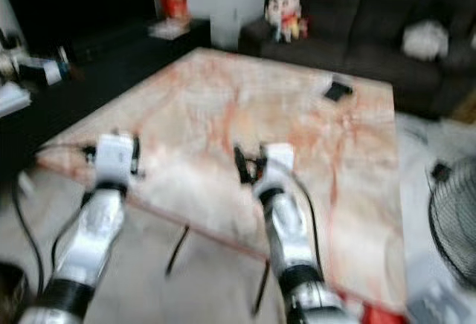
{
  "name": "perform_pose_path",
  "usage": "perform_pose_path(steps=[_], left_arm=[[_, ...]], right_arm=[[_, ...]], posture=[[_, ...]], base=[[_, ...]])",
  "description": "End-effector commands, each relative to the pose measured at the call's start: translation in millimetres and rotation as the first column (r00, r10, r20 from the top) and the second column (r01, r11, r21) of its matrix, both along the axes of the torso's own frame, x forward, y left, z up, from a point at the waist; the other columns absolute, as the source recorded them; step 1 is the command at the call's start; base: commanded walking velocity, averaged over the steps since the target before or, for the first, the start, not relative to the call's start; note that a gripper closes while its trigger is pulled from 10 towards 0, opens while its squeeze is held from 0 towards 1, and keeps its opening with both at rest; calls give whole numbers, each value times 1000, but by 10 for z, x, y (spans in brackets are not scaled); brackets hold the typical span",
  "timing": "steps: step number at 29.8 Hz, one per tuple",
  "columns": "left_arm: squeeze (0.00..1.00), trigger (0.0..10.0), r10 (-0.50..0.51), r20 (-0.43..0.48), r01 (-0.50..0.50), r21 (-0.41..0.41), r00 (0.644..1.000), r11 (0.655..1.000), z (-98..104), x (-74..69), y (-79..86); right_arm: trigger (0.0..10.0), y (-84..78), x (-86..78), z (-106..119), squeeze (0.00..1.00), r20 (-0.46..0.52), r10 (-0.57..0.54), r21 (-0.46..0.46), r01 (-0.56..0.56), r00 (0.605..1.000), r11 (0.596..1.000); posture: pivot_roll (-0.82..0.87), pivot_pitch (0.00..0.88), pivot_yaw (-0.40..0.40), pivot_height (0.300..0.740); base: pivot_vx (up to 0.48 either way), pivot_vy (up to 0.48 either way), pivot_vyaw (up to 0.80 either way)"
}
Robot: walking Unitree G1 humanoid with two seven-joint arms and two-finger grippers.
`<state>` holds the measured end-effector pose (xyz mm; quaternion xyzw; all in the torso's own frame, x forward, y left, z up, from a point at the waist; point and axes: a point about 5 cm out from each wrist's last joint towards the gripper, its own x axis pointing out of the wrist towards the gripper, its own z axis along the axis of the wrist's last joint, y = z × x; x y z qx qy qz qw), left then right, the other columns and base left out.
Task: Picking trash to rubbish bin
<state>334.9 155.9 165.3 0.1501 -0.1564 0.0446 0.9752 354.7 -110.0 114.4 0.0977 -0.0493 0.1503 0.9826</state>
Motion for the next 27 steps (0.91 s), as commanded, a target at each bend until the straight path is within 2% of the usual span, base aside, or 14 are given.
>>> perform_pose_path(steps=[1, 14, 19, 20, 24, 25, 26, 27], left_arm=[[0, 10000, -12, 30, 11, 17, 999, 1000, 88, 16, -28], [0, 10000, -10, 22, 9, 15, 1000, 1000, 59, -4, -32], [0, 10000, 12, -30, -13, -2, 999, 1000, -74, -14, 10], [0, 10000, 17, -120, -19, -13, 993, 1000, -291, -29, 41], [0, 10000, 18, -258, -23, -16, 966, 1000, -672, -126, 97], [0, 10000, 18, -258, -23, -16, 966, 1000, -672, -126, 97], [0, 10000, 28, -351, -44, -38, 936, 998, -907, -202, 151], [0, 10000, 26, -402, -51, -52, 915, 997, -1025, -245, 172]], right_arm=[[10000, -4, 15, 47, 0, 19, -4, 8, 4, 1000, 1000], [10000, -78, -10, -9, 0, 3, -10, -7, 10, 1000, 1000], [10000, -137, -35, -94, 0, -30, -8, -25, 8, 1000, 1000], [10000, -249, -76, -247, 0, -95, -39, -67, 33, 995, 997], [10000, -518, -215, -562, 0, -236, -117, -123, 90, 965, 988], [10000, -518, -215, -562, 0, -236, -117, -123, 90, 965, 988], [10000, -658, -321, -737, 0, -315, -161, -173, 111, 935, 979], [10000, -725, -379, -816, 0, -351, -182, -185, 122, 918, 975]], posture=[[-1, 0, -70, 740], [-5, 0, -74, 740], [-6, 0, -76, 740], [-6, 0, -82, 740], [-8, 0, -86, 740], [-8, 0, -86, 740], [-8, 0, -87, 740], [-13, 2, -91, 740]], base=[[-247, 0, 0], [-248, 0, 0], [0, 0, 0], [0, 0, 0], [0, 0, 0], [0, 0, 0], [0, 0, 0], [0, 0, 0]])
